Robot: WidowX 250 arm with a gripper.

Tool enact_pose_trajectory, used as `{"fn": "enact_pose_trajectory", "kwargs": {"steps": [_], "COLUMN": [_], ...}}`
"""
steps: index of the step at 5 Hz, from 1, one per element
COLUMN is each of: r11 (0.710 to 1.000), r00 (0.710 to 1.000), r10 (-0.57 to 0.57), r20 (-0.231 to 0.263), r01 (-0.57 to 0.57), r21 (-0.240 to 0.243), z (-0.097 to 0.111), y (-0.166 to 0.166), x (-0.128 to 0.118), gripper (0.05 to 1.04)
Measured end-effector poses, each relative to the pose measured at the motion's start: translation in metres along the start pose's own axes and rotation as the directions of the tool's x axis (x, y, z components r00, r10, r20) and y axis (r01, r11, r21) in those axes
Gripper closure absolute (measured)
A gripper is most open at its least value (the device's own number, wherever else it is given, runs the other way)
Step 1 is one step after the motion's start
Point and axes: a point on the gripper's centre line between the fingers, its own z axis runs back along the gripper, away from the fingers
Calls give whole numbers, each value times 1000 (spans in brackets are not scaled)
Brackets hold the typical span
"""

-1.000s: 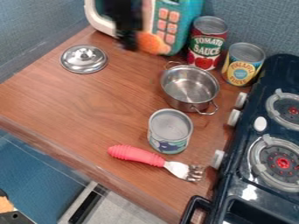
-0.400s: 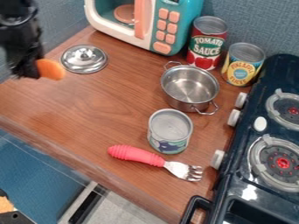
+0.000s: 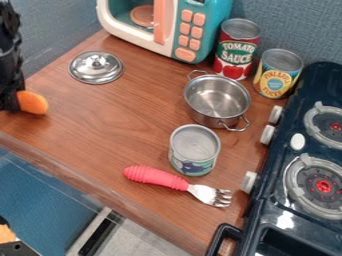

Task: Take the thing out of the pot and put it in the bottom left corner of the table

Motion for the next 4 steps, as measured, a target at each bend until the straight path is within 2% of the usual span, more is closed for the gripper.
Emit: {"fn": "enact_pose_trajectory", "kwargs": {"steps": [1,2,3,4], "r11": [998,995,993,993], "r00": [997,997,994,993], "r10": [-63,-81,-106,-113], "r20": [44,14,0,-22], "r01": [62,80,105,113], "r21": [27,55,45,33], "z": [-4,-2,15,42], "y": [-2,1,-1,-11], "x": [-2,-7,-12,-9], "gripper": [413,137,75,80]}}
